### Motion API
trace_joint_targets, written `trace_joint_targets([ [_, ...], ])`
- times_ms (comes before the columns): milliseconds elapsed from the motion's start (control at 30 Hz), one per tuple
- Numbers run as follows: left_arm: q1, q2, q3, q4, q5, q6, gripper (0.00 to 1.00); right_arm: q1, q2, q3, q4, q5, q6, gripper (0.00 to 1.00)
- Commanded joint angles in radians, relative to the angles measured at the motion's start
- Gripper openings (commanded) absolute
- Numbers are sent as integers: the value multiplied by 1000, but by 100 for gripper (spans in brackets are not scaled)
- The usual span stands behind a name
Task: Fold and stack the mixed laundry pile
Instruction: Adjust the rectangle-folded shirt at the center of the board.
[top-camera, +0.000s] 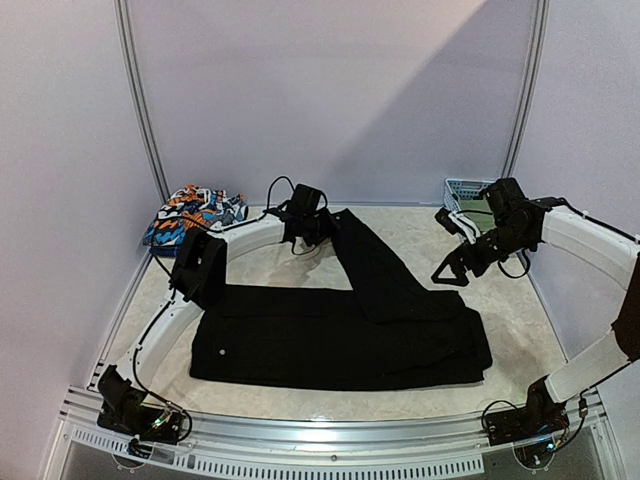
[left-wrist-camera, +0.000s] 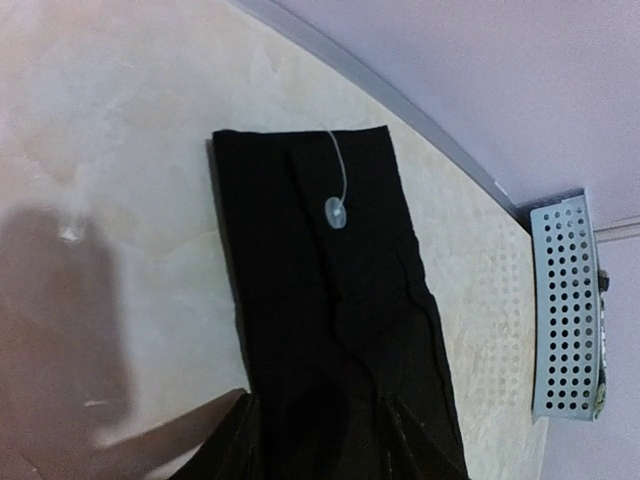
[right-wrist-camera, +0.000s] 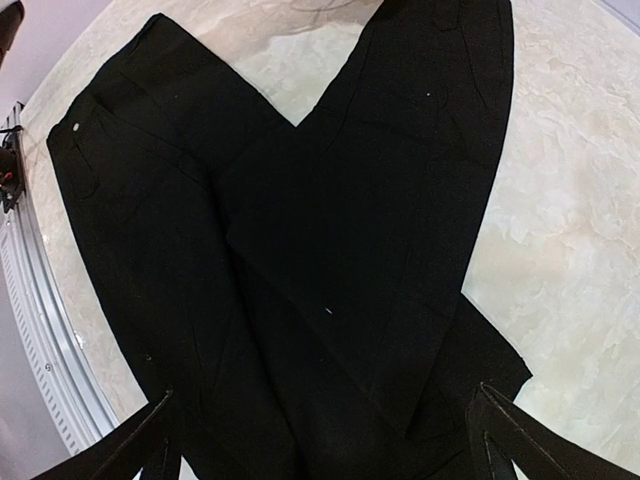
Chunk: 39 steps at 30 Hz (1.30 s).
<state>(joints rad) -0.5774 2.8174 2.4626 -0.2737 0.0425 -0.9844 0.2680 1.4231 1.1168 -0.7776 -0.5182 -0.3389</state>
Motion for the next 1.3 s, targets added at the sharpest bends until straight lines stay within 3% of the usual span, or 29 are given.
trace_joint_targets([
  [0,5,106,45,20,64,-83,39,0,28,14,-7,-35,-2,99],
  [100,7,113,46,48,65,-94,29,2,34,17,-12,-37,-4,99],
  [200,12,98,30,97,64,-88,11,1,34,19,-15,-34,-8,98],
  [300,16,80,21,145,69,-66,0,1,39,31,-21,-32,-12,98],
  [467,16,40,8,253,148,5,0,-19,78,113,-51,-65,-10,97],
  [633,3,-105,-190,472,216,66,0,-49,158,216,-55,-90,-13,95],
  [1000,-63,-327,-415,587,371,136,0,-91,377,461,-123,-197,-31,96],
  [1267,-133,-452,-550,646,579,190,0,-184,561,664,-295,-430,-134,96],
])
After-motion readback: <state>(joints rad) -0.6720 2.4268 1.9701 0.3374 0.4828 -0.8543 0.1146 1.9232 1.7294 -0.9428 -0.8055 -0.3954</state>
